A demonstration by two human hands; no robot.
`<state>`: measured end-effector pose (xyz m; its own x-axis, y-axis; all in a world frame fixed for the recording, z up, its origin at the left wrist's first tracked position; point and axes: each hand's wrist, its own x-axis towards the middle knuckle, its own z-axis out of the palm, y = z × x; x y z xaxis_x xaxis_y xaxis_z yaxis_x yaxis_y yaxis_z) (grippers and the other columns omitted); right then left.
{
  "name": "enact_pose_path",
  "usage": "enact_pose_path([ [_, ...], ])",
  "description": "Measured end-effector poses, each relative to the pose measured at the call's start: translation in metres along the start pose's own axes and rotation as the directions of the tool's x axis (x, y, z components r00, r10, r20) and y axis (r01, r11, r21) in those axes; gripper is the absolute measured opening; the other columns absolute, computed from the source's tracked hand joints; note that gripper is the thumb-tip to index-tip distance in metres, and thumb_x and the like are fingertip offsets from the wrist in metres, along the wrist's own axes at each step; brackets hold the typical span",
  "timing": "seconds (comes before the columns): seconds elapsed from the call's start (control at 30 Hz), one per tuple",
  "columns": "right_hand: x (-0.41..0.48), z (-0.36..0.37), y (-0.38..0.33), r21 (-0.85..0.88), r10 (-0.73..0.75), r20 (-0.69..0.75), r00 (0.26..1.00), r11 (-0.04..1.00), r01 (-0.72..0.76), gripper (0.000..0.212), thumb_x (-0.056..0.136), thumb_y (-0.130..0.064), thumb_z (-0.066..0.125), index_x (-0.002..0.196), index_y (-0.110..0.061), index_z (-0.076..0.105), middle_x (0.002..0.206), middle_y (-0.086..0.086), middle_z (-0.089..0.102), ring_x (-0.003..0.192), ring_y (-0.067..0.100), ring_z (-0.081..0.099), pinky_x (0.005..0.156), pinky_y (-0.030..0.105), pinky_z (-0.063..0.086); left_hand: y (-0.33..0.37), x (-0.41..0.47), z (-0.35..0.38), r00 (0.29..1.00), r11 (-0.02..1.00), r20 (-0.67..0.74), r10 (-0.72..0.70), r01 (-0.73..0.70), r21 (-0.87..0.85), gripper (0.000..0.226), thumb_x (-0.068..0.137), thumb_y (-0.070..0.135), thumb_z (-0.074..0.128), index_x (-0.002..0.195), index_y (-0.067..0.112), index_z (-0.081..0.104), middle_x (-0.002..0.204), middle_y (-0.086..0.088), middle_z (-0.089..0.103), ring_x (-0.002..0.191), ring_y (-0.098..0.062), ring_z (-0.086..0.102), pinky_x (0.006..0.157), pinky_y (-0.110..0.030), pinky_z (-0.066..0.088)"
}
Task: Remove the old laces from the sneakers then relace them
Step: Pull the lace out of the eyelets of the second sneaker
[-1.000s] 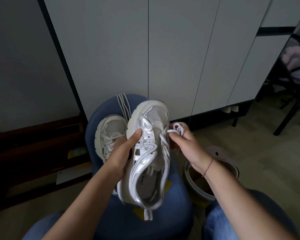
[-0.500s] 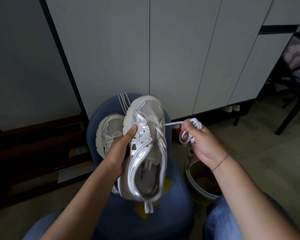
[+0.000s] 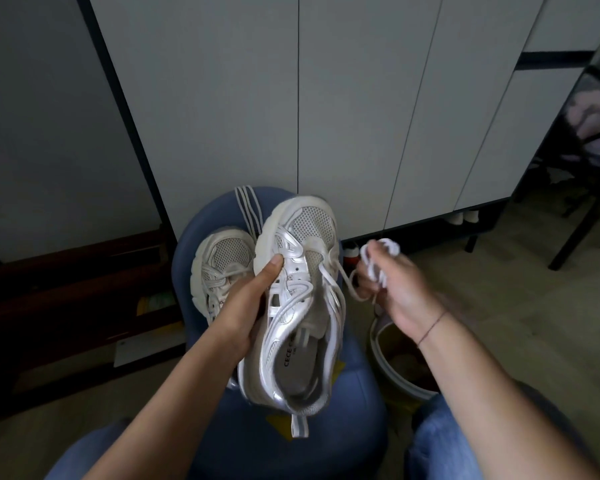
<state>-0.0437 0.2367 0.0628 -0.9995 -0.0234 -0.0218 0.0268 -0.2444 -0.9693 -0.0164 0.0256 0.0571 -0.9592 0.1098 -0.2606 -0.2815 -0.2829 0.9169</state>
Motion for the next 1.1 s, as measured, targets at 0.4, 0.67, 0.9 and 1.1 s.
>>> enact_pose_path([
  [0.4, -0.010, -0.004, -0.013, -0.167, 0.010, 0.060, 0.998, 0.986, 0.000, 0.025, 0.074, -0.034, 0.066, 0.059, -0.016, 0.060, 0.057, -0.003, 0.058, 0.052, 0.007, 0.047, 0.050, 0.016, 0.039, -0.002, 0.000, 0.000, 1.000, 1.000, 0.005, 0.020, -0.020, 0.017, 0.056, 0.080, 0.045, 0.064, 0.120, 0.006, 0.066, 0.111, -0.016, 0.073, 0.104, -0.032, 0.070, 0.101, -0.047, 0.048],
  [0.67, 0.001, -0.036, -0.035, 0.660, 0.044, -0.007, 0.999, 0.751, -0.029, 0.029, 0.088, -0.036, 0.048, 0.065, -0.019, 0.045, 0.094, 0.006, 0.069, 0.102, 0.025, 0.068, 0.097, 0.047, 0.043, 0.005, 0.005, -0.009, 1.000, 0.998, -0.010, 0.009, -0.010, -0.062, 0.052, 0.085, 0.046, 0.061, 0.122, 0.010, 0.067, 0.117, -0.015, 0.070, 0.110, -0.032, 0.067, 0.108, -0.050, 0.043],
  [0.9, -0.001, -0.006, -0.008, 0.042, 0.045, 0.039, 0.998, 0.998, -0.047, 0.034, 0.086, -0.047, 0.051, 0.071, -0.016, 0.044, 0.057, -0.002, 0.039, 0.047, 0.008, 0.034, 0.047, 0.015, 0.036, 0.003, 0.001, -0.005, 1.000, 1.000, 0.005, 0.009, -0.009, -0.023, 0.056, 0.083, 0.047, 0.062, 0.123, 0.009, 0.066, 0.115, -0.016, 0.071, 0.108, -0.032, 0.068, 0.105, -0.049, 0.046],
  [1.1, -0.008, 0.011, 0.013, -0.365, -0.001, 0.123, 0.992, 0.930, 0.046, 0.062, 0.066, -0.060, 0.075, 0.077, 0.000, 0.058, 0.071, 0.009, 0.055, 0.068, 0.017, 0.048, 0.068, 0.031, 0.038, 0.002, 0.000, -0.001, 0.998, 0.998, -0.012, 0.060, -0.060, 0.031, 0.060, 0.080, 0.046, 0.063, 0.123, 0.005, 0.064, 0.111, -0.015, 0.073, 0.104, -0.030, 0.070, 0.101, -0.047, 0.049],
])
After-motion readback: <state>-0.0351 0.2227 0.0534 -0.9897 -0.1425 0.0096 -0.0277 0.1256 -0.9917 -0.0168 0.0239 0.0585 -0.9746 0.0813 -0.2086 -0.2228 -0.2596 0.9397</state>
